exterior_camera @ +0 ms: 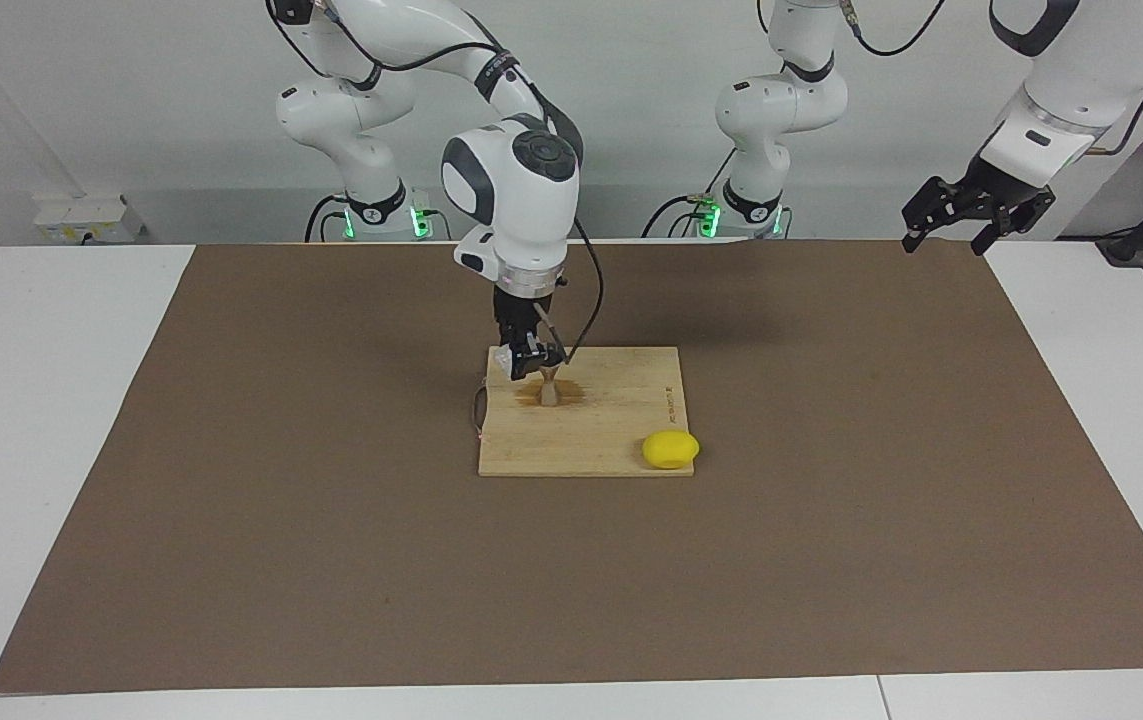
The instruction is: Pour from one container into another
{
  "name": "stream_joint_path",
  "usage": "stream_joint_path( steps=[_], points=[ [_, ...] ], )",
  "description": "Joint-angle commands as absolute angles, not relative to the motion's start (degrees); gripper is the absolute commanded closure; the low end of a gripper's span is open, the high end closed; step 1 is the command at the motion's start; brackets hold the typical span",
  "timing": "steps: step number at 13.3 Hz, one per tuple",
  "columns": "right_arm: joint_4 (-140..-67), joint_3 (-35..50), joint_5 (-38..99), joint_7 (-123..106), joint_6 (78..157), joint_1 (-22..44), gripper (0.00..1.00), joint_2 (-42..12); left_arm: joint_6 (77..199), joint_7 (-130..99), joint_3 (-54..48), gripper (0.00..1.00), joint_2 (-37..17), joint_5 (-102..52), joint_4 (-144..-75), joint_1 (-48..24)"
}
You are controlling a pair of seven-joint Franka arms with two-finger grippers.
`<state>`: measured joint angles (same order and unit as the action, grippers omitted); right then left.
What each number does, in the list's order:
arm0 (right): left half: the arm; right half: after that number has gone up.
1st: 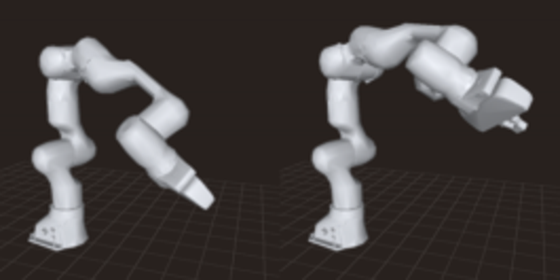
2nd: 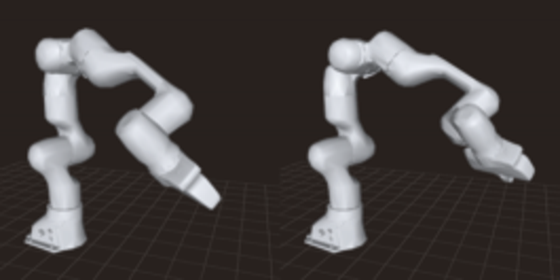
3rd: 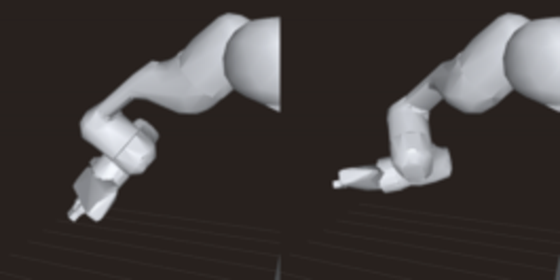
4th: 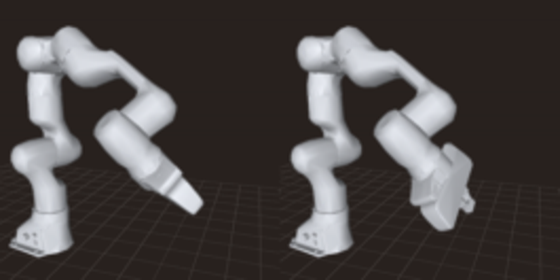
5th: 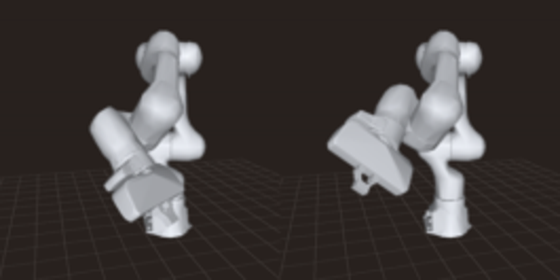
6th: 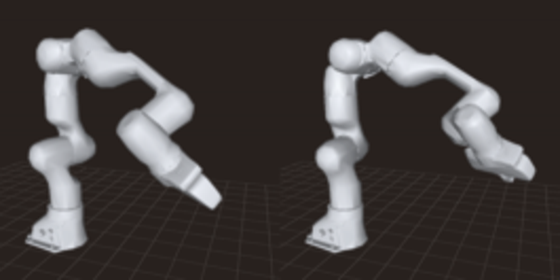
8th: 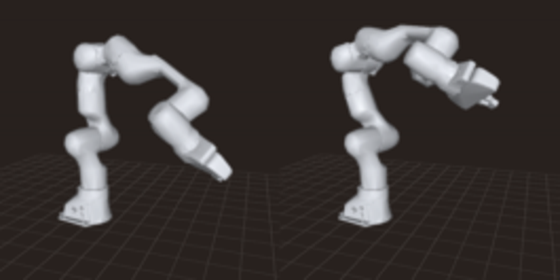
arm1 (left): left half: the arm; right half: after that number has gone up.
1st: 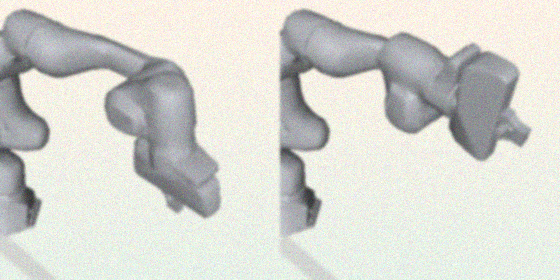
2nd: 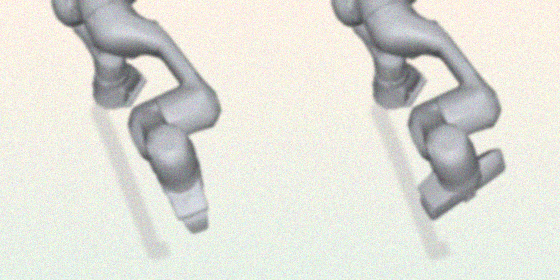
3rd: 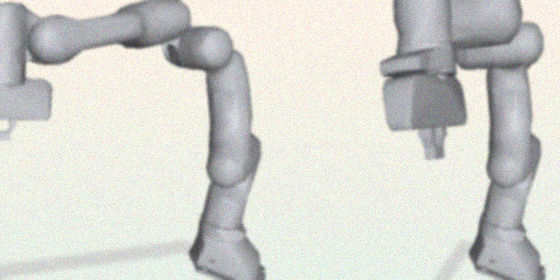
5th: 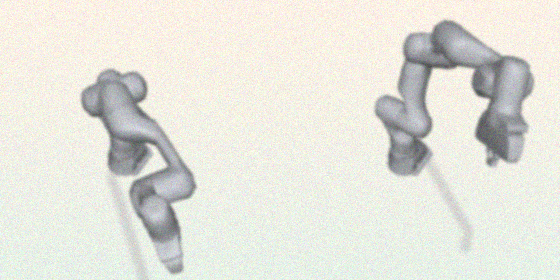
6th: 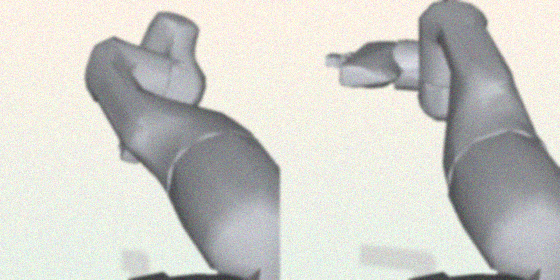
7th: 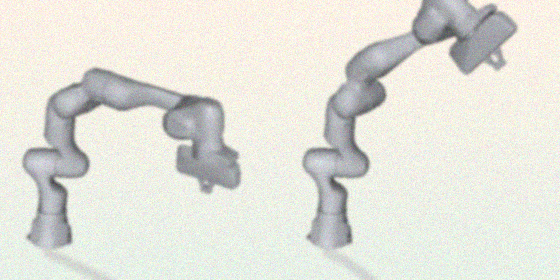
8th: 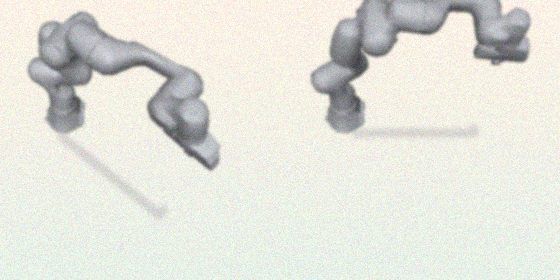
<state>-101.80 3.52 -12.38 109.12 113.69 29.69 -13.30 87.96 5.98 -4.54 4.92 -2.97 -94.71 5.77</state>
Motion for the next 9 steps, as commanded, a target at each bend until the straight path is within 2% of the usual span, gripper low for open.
stream_joint_path(
  steps=[1, 9],
  points=[
    [-104.32, 3.69, -14.33, 111.01, 115.31, 30.06, 0.95, -11.43, 89.38, 5.27, -1.15, 0.00, 4.75, -1.58, -94.39, 1.68],
    [-104.59, 3.69, -17.84, 112.41, 115.84, 30.85, 0.96, -11.25, 90.80, 4.84, -0.44, 0.00, 2.46, -1.23, -94.39, 0.00]
  ],
)
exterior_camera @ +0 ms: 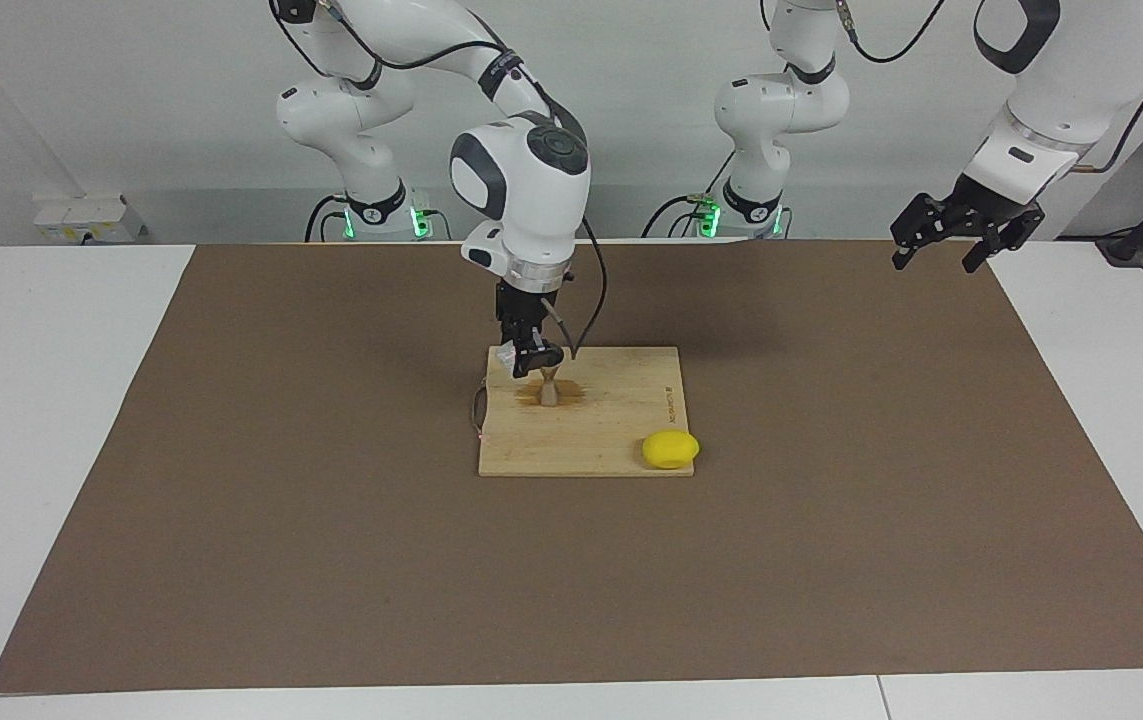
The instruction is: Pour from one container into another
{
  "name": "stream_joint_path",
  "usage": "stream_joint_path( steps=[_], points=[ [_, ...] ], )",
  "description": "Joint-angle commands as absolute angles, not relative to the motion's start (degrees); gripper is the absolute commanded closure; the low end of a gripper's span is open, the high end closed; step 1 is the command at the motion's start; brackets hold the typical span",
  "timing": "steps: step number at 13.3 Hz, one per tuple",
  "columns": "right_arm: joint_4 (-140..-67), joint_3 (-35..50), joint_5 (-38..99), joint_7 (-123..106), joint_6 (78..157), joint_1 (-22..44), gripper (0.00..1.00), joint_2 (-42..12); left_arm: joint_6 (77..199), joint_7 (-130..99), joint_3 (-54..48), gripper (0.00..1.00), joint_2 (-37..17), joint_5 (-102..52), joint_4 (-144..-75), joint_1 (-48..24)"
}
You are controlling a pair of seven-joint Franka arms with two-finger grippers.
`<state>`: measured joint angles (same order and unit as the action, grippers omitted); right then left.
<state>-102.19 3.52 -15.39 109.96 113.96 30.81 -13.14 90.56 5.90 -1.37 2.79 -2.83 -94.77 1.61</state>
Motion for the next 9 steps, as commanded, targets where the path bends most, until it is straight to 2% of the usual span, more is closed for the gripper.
stream_joint_path(
  steps=[1, 9],
  points=[
    [-104.50, 3.69, -18.02, 112.41, 115.84, 30.85, 0.96, -11.16, 90.70, 4.57, -0.44, 0.00, 2.55, -1.23, -94.48, 0.00],
    [-103.27, 3.69, -12.06, 114.34, 116.19, 29.62, 0.96, -11.95, 90.70, 1.05, -0.88, 0.00, 3.34, -1.23, -94.66, 0.00]
  ],
)
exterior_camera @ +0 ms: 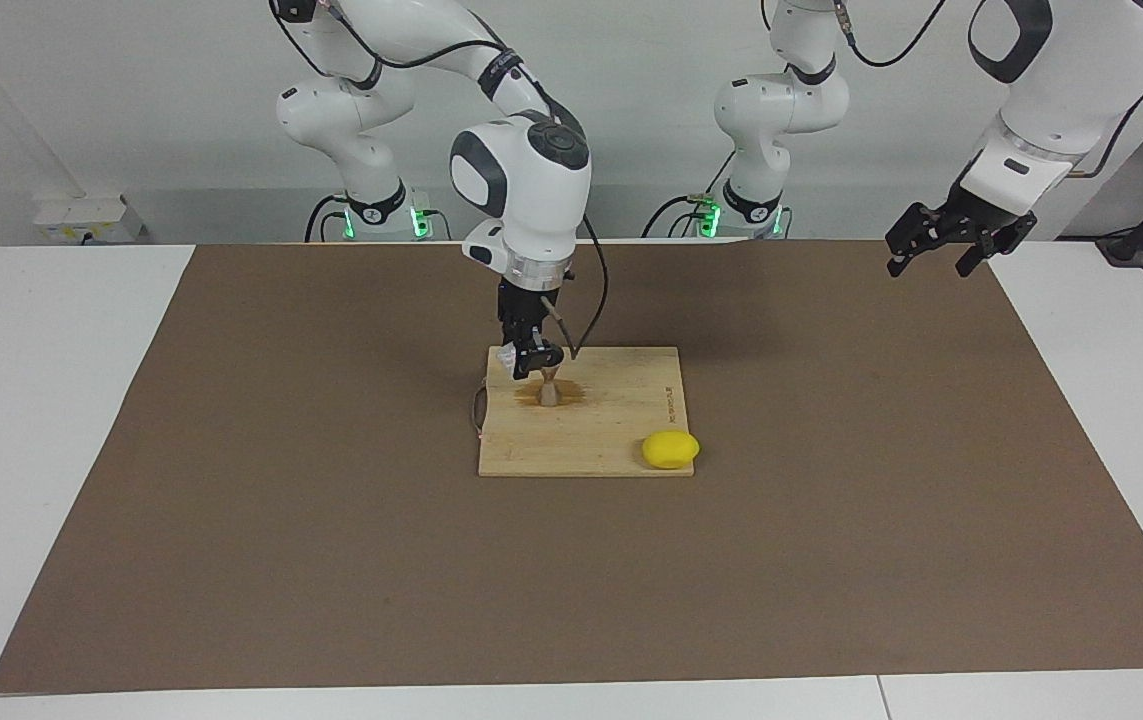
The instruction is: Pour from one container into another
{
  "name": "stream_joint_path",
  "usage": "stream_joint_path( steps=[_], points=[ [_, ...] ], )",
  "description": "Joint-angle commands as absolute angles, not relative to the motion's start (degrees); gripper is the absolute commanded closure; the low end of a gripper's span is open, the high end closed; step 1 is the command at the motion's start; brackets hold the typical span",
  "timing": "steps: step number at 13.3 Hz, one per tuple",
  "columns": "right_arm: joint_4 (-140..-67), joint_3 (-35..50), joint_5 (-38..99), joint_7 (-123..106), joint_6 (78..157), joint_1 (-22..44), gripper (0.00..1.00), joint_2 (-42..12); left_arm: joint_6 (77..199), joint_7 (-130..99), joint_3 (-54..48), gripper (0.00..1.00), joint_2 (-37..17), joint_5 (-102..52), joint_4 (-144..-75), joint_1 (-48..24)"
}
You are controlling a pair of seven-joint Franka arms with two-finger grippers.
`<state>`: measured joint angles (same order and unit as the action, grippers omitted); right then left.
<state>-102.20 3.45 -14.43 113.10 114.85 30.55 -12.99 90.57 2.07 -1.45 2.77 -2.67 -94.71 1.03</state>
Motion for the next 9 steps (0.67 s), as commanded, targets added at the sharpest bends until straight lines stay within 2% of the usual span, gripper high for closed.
stream_joint_path(
  steps=[1, 9],
  points=[
    [-103.27, 3.60, -10.13, 114.35, 117.06, 29.36, 0.96, -11.95, 90.62, 1.05, -0.88, 0.00, 3.43, -1.23, -94.66, 0.09],
    [-103.53, 3.60, 3.93, 116.11, 119.09, 22.25, 0.95, -10.38, 90.79, 1.05, -1.05, 0.00, 3.78, -1.23, -95.01, 0.88]
  ],
)
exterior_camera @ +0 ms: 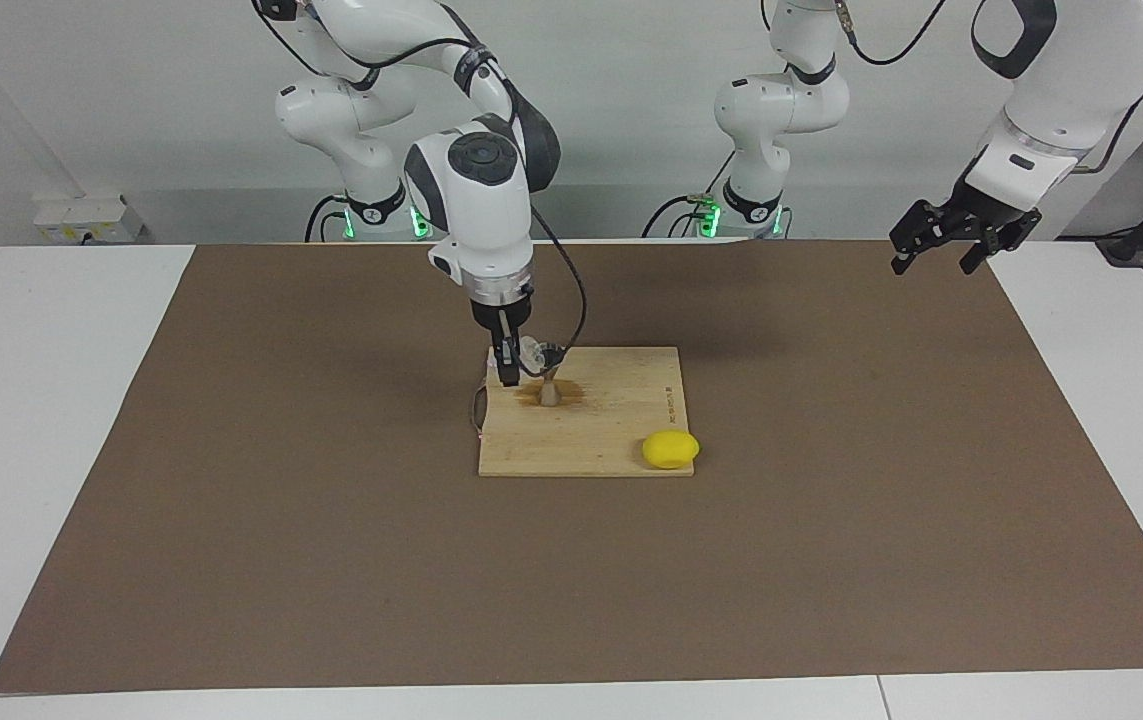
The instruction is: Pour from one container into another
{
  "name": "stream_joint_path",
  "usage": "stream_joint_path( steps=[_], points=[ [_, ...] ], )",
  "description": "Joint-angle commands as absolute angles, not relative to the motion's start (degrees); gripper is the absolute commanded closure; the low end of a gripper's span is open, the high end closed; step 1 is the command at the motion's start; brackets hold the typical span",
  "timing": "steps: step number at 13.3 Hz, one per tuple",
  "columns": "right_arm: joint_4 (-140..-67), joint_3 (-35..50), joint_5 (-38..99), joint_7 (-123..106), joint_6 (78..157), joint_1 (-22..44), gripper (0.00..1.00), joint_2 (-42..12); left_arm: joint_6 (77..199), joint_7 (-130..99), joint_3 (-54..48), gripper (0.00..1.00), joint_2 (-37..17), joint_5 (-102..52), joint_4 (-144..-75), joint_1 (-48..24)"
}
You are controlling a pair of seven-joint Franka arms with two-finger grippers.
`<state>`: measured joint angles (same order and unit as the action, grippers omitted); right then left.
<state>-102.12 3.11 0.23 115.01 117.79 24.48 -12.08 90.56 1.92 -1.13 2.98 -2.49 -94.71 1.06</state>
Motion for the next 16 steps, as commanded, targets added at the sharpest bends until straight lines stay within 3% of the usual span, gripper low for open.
stream_joint_path(
  steps=[1, 5, 10, 13, 16],
  points=[
    [-104.23, 3.60, 6.48, 115.76, 120.22, 20.93, 0.95, -9.76, 90.79, 1.05, -1.05, 0.00, 3.78, -1.23, -95.01, 0.97],
    [-107.22, 3.60, 10.97, 114.09, 121.90, 16.36, 0.95, -8.18, 90.97, 1.05, -1.05, 0.00, 3.78, -1.23, -95.10, 0.97],
    [-113.63, 3.60, 20.20, 109.18, 129.54, 10.12, 0.95, -6.59, 91.05, 0.97, -1.05, 0.00, 3.78, -1.23, -95.10, 0.97],
    [-119.78, 3.60, 27.92, 99.54, 135.51, 6.43, 0.97, -5.19, 91.05, 0.88, -1.05, 0.00, 3.78, -1.23, -95.10, 1.05],
    [-121.29, 3.60, 37.59, 84.86, 134.83, 0.63, 0.99, -5.80, 91.05, 0.88, -1.05, 0.00, 3.78, -1.23, -95.10, 0.97]
  ],
)
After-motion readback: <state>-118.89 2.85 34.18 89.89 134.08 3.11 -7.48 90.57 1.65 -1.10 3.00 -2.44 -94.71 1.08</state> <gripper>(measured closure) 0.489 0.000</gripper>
